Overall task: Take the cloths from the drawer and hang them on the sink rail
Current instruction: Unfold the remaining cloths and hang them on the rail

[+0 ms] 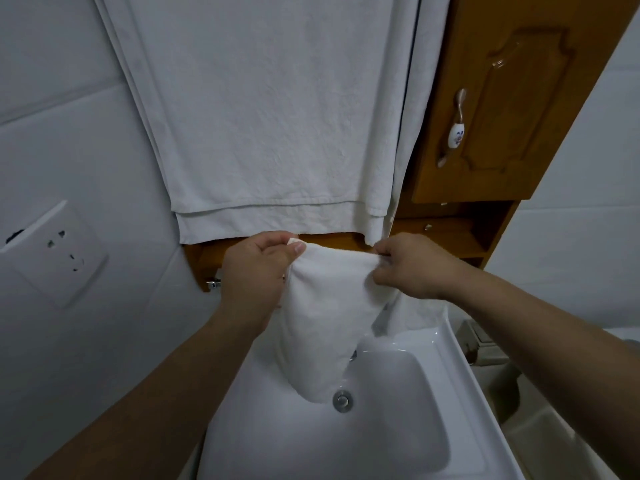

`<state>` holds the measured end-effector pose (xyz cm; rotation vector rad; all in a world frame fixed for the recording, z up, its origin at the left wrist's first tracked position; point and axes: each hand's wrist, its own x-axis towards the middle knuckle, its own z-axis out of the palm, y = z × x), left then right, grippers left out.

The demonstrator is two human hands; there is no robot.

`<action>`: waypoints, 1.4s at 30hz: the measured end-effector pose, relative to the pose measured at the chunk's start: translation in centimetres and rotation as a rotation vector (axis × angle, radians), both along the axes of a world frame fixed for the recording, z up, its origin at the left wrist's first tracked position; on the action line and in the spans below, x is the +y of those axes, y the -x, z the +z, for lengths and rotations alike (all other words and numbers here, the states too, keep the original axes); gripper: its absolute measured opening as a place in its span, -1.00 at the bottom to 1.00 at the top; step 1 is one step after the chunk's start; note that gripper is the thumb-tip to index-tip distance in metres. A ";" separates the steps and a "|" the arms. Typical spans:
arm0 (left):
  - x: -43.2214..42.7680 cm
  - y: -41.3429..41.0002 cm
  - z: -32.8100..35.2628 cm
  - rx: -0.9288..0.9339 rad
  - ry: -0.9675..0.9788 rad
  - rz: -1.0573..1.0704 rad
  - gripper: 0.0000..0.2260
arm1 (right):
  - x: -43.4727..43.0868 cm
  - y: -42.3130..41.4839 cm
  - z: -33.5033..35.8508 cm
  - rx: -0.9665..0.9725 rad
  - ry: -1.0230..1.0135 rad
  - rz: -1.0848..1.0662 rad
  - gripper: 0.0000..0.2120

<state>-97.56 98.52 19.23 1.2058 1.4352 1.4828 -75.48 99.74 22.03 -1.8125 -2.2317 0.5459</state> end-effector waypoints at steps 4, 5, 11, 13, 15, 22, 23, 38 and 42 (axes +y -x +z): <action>0.0 0.5 0.7 0.160 -0.052 -0.020 -0.90 | 0.5 0.6 3.2 0.050 -0.228 -0.005 -0.90; 0.0 0.6 1.1 0.220 -0.072 -0.034 -0.88 | 0.6 0.8 4.3 0.094 -0.293 -0.003 -0.86; 1.4 2.7 5.3 0.167 -0.124 0.000 -0.70 | 1.5 0.9 8.2 -0.132 -0.230 0.121 -0.77; 1.2 2.7 5.9 0.189 -0.137 -0.058 -0.68 | 1.7 1.1 9.4 -0.098 -0.321 0.073 -0.77; 0.7 1.9 6.0 0.237 -0.160 -0.116 -0.71 | 1.9 1.4 10.6 0.015 -0.504 -0.019 -0.78; 2.2 3.2 5.8 0.330 -0.092 -0.076 -0.84 | 2.7 1.3 9.6 -0.042 -0.328 0.014 -0.82; 2.5 3.5 5.8 0.395 -0.104 -0.062 -0.85 | 2.9 1.4 9.1 -0.038 -0.325 0.000 -0.81; 2.9 6.2 -9.5 0.905 -0.096 -0.044 -0.93 | 3.9 3.8 -7.7 0.257 -0.024 -0.068 -0.87; 3.7 6.9 -14.4 0.919 -0.099 -0.034 -0.92 | 5.1 4.9 -13.3 0.287 -0.200 -0.047 -0.84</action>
